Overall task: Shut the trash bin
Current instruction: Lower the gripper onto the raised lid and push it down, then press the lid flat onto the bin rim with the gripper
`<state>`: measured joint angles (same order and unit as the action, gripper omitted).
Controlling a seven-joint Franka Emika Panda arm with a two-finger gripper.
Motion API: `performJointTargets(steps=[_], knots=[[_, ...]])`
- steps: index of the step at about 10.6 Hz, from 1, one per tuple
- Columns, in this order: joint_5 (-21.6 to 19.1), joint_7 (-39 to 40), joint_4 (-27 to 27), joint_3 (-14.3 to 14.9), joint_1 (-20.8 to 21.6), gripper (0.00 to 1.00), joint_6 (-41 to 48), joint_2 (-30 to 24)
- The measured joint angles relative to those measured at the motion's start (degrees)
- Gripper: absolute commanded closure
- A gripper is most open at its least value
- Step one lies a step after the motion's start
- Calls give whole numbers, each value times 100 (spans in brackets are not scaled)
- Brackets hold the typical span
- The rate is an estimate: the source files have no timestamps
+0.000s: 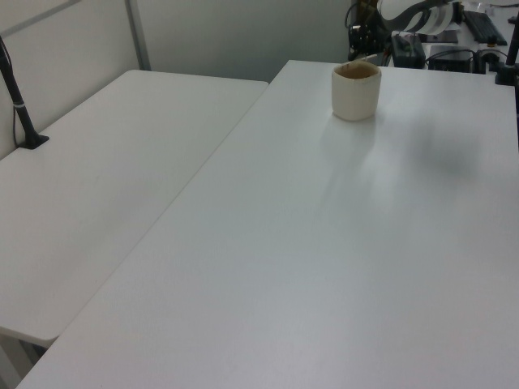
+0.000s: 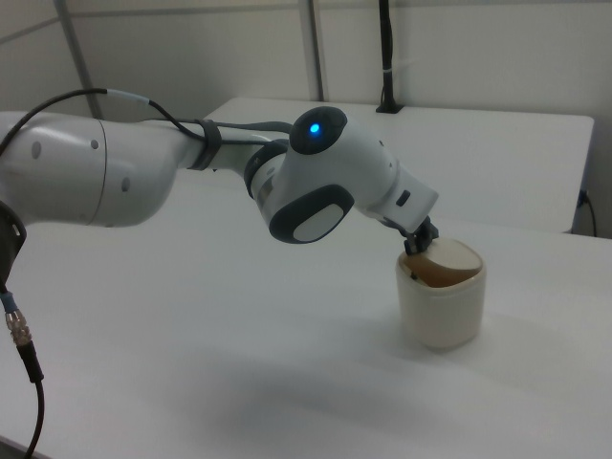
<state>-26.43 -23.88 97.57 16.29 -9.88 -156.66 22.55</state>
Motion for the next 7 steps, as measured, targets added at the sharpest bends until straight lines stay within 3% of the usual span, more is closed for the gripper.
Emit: performJointTargets(steps=[7], knots=[[353, 201, 333, -85, 105, 100, 46, -45]])
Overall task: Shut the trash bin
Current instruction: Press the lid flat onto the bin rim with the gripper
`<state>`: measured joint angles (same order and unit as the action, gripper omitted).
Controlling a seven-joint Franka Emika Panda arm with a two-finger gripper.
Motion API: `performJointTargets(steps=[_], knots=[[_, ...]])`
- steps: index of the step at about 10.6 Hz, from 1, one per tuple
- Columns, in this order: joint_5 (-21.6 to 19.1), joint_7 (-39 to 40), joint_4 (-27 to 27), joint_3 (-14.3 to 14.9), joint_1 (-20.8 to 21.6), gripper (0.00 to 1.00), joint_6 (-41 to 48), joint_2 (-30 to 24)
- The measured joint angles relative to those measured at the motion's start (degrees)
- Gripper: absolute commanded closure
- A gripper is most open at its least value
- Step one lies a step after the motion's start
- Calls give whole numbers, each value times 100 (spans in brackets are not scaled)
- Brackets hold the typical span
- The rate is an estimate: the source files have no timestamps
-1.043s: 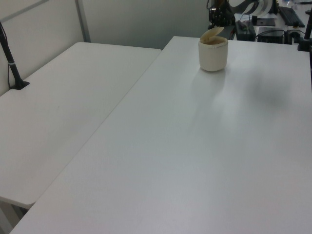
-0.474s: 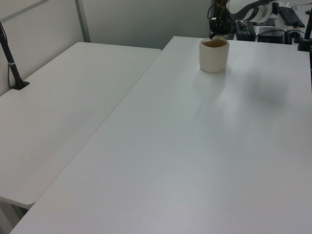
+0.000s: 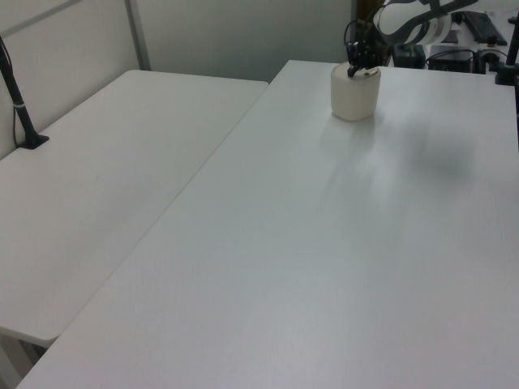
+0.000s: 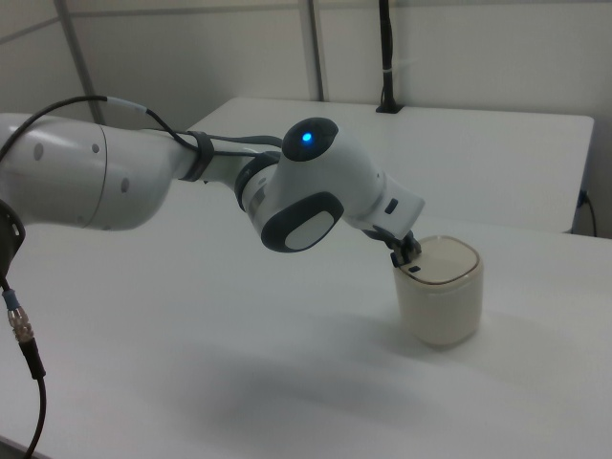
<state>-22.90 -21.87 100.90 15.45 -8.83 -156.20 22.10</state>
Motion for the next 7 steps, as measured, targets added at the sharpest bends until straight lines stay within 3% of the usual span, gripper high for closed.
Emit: performJointTargets(steps=[7], knots=[[162, 11, 126, -30, 10, 100, 0, -73]])
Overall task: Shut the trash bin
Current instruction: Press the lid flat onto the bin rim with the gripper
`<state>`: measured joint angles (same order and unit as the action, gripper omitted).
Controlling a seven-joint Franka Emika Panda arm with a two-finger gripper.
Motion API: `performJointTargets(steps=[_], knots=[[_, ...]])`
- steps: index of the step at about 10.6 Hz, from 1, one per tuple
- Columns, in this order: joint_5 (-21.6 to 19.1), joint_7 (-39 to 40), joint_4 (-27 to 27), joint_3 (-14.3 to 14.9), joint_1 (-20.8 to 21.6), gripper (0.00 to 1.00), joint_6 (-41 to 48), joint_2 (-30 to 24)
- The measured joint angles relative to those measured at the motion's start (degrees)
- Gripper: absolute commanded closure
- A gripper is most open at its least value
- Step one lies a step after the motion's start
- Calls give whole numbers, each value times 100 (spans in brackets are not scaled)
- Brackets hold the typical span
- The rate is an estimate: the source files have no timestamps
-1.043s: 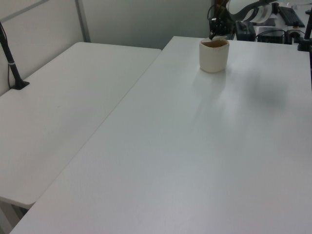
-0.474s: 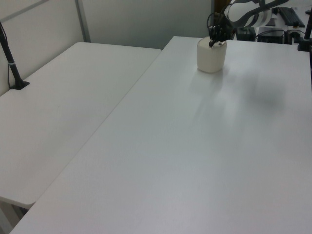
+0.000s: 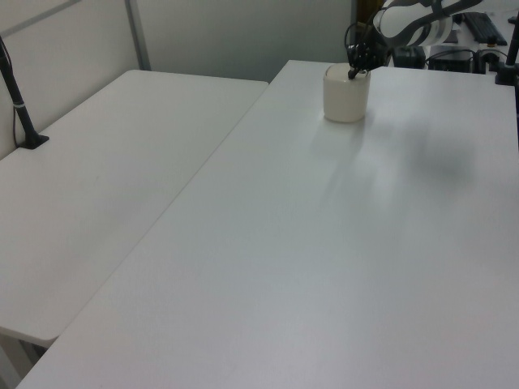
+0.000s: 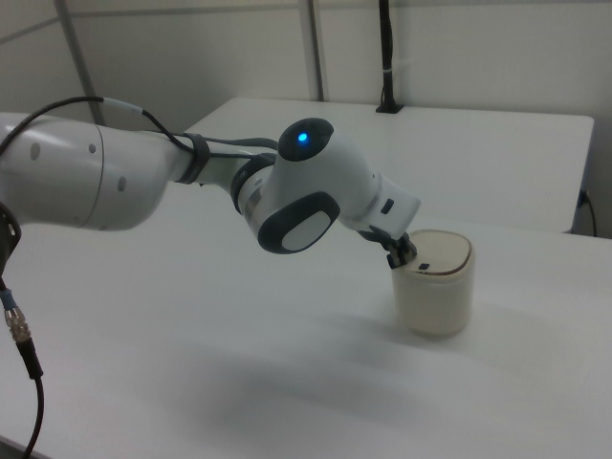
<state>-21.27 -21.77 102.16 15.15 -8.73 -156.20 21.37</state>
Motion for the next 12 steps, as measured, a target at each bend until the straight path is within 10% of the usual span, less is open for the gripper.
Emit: performJointTargets(steps=[12], knots=[[-55, -1053, 19, 2, -279, 100, -65, 6]])
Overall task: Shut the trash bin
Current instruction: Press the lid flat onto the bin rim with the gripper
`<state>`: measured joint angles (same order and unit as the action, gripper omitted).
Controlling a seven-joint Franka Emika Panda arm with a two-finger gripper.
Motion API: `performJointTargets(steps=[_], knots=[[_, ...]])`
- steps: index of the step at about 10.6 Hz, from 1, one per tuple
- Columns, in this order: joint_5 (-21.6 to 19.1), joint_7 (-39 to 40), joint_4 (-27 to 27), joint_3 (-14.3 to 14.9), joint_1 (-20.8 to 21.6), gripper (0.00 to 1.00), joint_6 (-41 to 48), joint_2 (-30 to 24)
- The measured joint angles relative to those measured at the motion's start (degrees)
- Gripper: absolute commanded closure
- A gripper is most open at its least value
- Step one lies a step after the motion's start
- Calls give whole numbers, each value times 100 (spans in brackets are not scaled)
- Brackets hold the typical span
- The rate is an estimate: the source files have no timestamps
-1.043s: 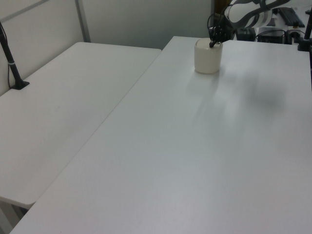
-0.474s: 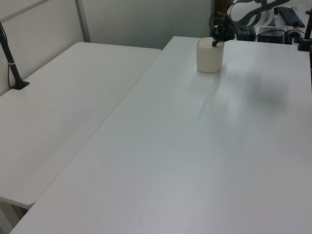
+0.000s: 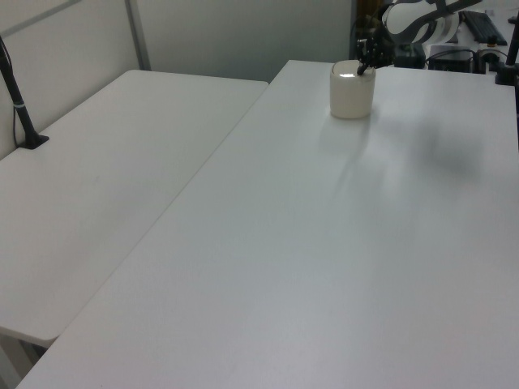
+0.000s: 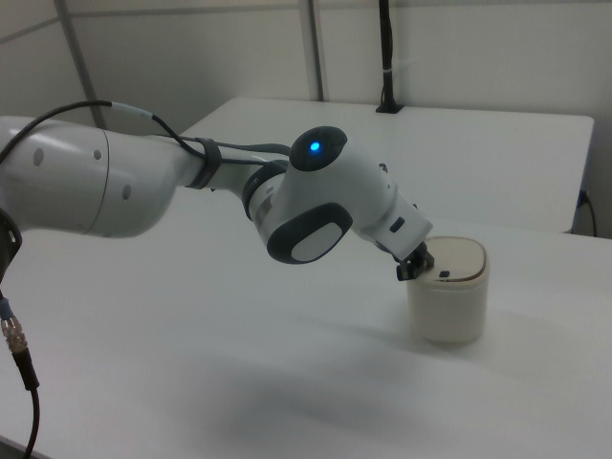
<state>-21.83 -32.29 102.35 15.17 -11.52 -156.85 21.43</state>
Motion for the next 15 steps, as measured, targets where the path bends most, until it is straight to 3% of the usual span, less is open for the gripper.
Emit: performJointTargets(steps=[15], knots=[[-225, -108, -167, 3, -212, 100, -29, 48]])
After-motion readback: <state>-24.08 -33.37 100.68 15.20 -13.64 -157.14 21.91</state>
